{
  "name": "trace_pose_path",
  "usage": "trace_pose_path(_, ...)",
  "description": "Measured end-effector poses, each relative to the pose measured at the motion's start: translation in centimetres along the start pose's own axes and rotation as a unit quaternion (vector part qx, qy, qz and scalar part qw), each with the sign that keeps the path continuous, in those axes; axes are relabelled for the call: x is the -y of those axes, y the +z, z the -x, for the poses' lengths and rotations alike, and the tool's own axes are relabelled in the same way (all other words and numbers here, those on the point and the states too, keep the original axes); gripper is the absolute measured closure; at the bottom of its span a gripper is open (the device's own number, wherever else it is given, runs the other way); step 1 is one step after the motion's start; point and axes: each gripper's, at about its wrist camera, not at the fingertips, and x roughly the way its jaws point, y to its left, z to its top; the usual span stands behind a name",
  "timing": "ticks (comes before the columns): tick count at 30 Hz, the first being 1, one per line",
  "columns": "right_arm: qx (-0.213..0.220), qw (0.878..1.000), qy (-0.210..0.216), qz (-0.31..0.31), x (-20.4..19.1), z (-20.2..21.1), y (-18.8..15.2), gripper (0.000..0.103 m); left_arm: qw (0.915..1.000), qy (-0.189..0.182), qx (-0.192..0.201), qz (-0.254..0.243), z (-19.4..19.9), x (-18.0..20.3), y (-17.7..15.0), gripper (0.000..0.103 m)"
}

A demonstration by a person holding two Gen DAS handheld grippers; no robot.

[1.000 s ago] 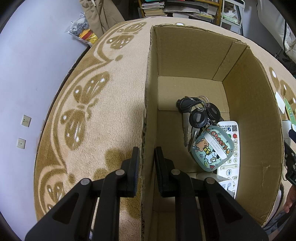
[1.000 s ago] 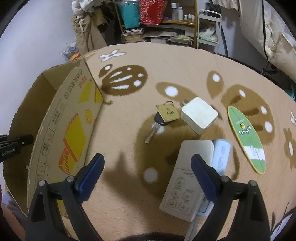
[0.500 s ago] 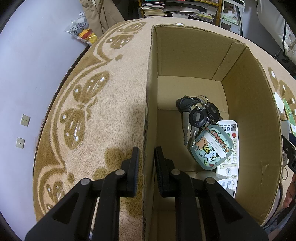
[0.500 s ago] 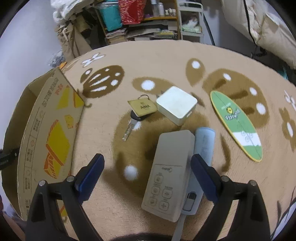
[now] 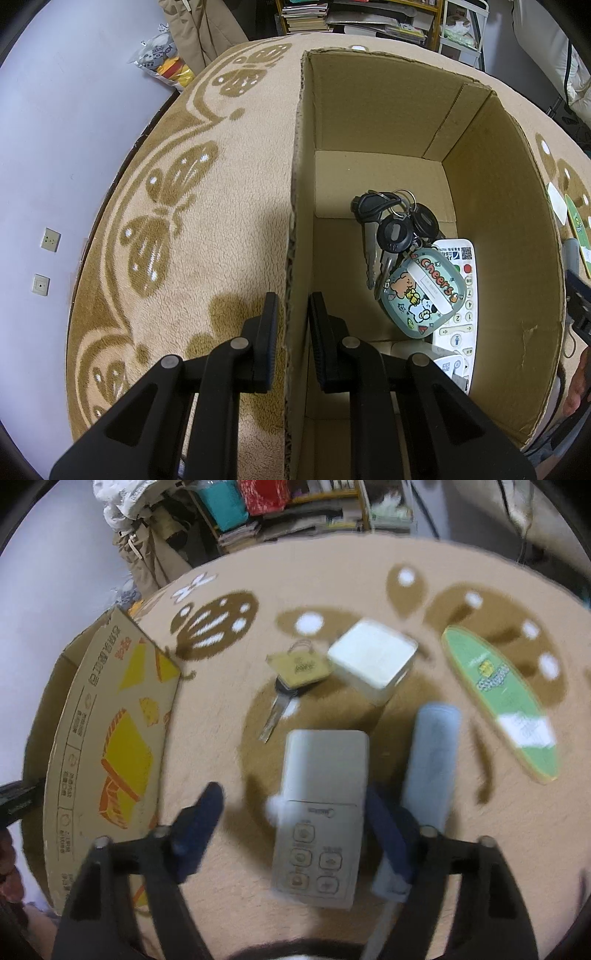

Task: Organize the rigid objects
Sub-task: 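Move the right gripper back and close it on the white wall-unit remote, then lift the white wall-unit remote with the right gripper over the box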

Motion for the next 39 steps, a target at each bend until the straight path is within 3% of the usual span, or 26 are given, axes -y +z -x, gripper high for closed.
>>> trace_pose_path(12, 0.003, 0.996, -0.066, 0.062, -2.3, -1.5, -1.3, 0.024, 1.0000, 0.000, 0.000, 0.000, 0.0, 0.0, 0.0, 0.086)
trace_pose_path(16, 0.007, 0.994, -0.084, 0.074, -2.5, -1.6, -1.4, 0.032, 1.0000, 0.004, 0.000, -0.004, 0.0, 0.1, -0.1, 0.086)
trace_pose_path(26, 0.009, 0.994, -0.086, 0.064, -2.2, -1.4, -1.3, 0.036, 0.9999, 0.008, 0.001, -0.008, 0.0, 0.2, -0.2, 0.086)
trace_pose_path(29, 0.013, 0.993, -0.095, 0.062, -2.1, -1.4, -1.2, 0.051, 0.9999, 0.008, 0.001, -0.007, 0.0, 0.2, -0.2, 0.086)
trace_pose_path(39, 0.027, 0.996, -0.069, 0.042, -1.9, -0.5, -0.9, 0.052, 1.0000, 0.007, 0.001, -0.006, 0.1, 0.2, -0.2, 0.086)
